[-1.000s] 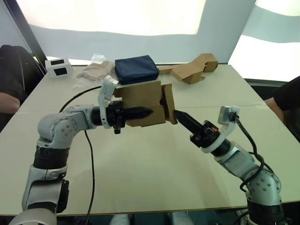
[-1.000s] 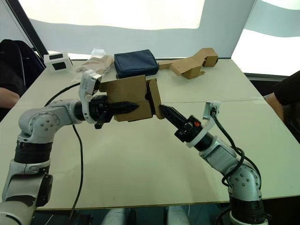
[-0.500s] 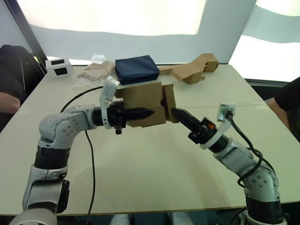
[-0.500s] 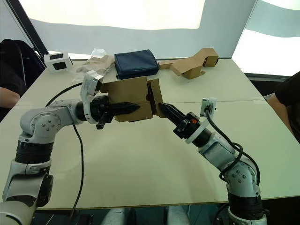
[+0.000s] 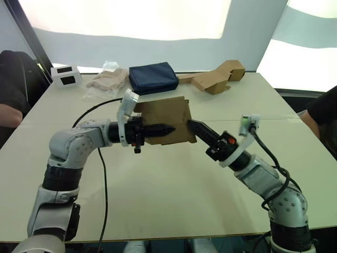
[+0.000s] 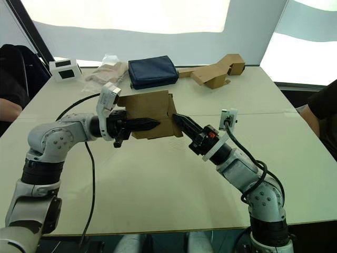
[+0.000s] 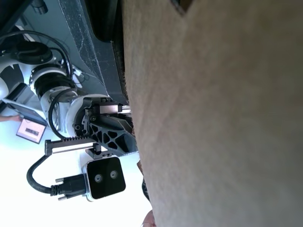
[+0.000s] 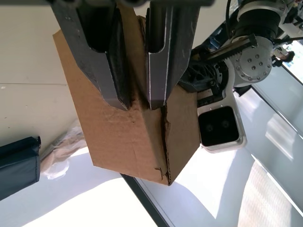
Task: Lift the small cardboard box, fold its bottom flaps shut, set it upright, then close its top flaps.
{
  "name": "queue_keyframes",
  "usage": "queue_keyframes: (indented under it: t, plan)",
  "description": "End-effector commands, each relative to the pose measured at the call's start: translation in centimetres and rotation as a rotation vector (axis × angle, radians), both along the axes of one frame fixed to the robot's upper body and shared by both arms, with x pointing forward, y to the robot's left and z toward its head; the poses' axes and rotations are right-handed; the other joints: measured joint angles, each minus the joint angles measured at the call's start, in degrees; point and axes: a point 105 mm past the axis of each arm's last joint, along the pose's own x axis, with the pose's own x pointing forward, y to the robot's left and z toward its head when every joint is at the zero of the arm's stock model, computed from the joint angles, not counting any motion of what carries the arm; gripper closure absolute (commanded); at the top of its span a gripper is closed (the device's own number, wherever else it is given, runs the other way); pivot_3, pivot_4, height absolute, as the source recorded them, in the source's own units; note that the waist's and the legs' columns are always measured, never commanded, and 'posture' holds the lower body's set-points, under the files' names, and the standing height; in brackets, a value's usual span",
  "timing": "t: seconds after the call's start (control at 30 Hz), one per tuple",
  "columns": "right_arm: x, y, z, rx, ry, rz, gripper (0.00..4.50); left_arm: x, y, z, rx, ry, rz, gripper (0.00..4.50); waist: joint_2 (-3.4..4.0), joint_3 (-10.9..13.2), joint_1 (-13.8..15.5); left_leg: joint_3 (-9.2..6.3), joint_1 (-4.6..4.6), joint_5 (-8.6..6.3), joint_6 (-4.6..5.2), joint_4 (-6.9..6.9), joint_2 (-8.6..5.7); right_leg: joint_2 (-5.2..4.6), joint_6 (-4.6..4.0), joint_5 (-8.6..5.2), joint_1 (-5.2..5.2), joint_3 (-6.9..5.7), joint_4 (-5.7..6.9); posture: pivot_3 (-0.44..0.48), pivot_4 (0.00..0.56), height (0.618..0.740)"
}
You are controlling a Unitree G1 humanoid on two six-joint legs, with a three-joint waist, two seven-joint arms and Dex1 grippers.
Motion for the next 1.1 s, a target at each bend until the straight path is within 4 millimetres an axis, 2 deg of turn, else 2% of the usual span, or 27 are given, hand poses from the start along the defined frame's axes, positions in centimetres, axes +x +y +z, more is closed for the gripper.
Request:
queue_keyframes:
  t: [0.03,0.33,0.47,0.73,0.9,1.0,1.1]
  plan:
    - [-0.8,0.6,1.9,0.06,-0.052,0.032,3.93,-0.8,-0.6,0.8,-0.014,-0.054,-0.035,4.5,0.0,0.0,-0.01,0.0,0.0,0.0,0.0,0.0,0.0,0.0,0.0,0.0,0.0,0.0,0.0,0.0,0.15,0.74]
    - [-0.4,0.7,3.0,0.165,-0.029,0.026,3.93,-1.1,-1.3,0.9,-0.044,-0.038,-0.039,4.5,0.0,0.0,-0.02,-0.01,0.0,0.0,0.0,0.0,0.0,-0.01,0.01,0.0,0.0,0.0,0.0,0.0,0.15,0.74]
    - [-1.2,1.5,2.7,0.144,-0.018,0.082,3.93,-1.0,-1.3,0.8,-0.045,-0.039,-0.028,4.5,0.0,0.0,-0.03,0.0,0.0,0.0,0.0,0.0,0.01,-0.01,0.0,0.0,0.0,0.0,0.0,0.0,0.15,0.74]
    - [-1.9,0.5,2.0,0.226,0.063,0.144,3.93,-0.3,-0.9,1.6,-0.074,-0.041,0.008,4.5,0.0,0.0,-0.02,0.0,-0.01,0.0,0.0,0.0,0.01,-0.01,0.01,0.0,0.0,0.0,0.0,0.0,0.15,0.74]
    - [-3.0,2.4,1.3,0.145,0.06,0.234,3.93,-0.2,-1.1,1.8,-0.086,-0.041,0.005,4.5,0.0,0.0,-0.02,0.0,0.0,0.0,0.0,0.0,0.0,-0.01,0.0,0.0,0.0,0.0,0.0,0.0,0.15,0.74]
    - [-2.5,2.1,1.2,0.153,0.064,0.21,3.93,-0.3,-1.2,2.0,-0.092,-0.042,0.003,4.5,0.0,0.0,-0.04,-0.01,0.0,0.0,0.0,0.0,0.01,0.0,0.0,0.0,0.0,0.0,0.0,0.0,0.15,0.74]
    - [-1.9,0.8,1.4,0.169,0.06,0.162,3.93,-0.4,-1.2,2.1,-0.096,-0.043,0.003,4.5,0.0,0.0,-0.02,-0.01,-0.01,0.0,0.0,0.0,0.0,0.0,0.0,0.0,0.0,0.0,0.0,0.0,0.15,0.74]
